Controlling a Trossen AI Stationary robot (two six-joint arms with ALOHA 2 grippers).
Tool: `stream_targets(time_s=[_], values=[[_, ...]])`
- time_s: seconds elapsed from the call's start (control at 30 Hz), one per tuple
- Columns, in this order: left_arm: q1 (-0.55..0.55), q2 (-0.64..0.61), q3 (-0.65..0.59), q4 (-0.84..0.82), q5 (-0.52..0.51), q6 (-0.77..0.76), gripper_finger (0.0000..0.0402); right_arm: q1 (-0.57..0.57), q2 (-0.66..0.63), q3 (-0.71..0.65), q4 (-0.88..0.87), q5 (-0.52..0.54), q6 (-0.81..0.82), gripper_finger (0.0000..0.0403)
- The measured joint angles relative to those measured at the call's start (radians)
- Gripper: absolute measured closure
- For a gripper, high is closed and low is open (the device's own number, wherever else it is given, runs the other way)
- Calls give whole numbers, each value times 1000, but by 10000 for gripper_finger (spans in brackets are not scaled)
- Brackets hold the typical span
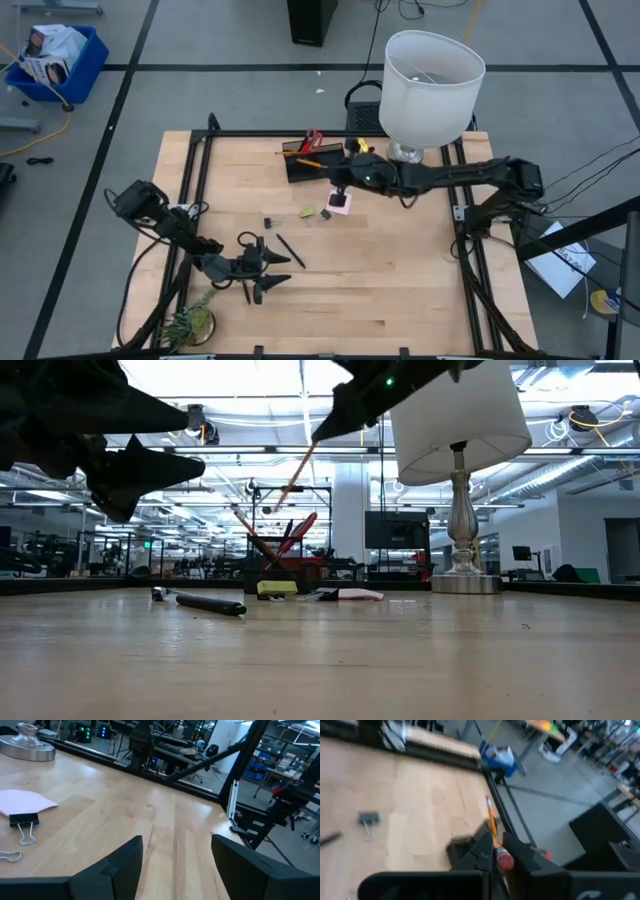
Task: Pick and place office supplies into organizer
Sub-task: Put the yellow pencil into the black desk organizer
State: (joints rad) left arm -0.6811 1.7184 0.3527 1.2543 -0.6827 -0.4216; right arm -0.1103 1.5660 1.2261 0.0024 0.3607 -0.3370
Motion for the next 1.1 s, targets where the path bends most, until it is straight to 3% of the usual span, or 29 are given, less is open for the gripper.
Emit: stream_targets(time_s=[0.53,0.7,0.9,1.1], values=[[-2,0,0,29,-8,1,158,-122,193,237,-157,-57,-105,387],[-3,0,0,27,-8,0,158,-161,232,313,-268,-173,-88,387],[-5,0,0,23,-8,-6,158,-208,269,369,-342,-200,-163,387],[-5,0,0,21,-8,-2,158,-271,268,385,-345,-347,-175,387]])
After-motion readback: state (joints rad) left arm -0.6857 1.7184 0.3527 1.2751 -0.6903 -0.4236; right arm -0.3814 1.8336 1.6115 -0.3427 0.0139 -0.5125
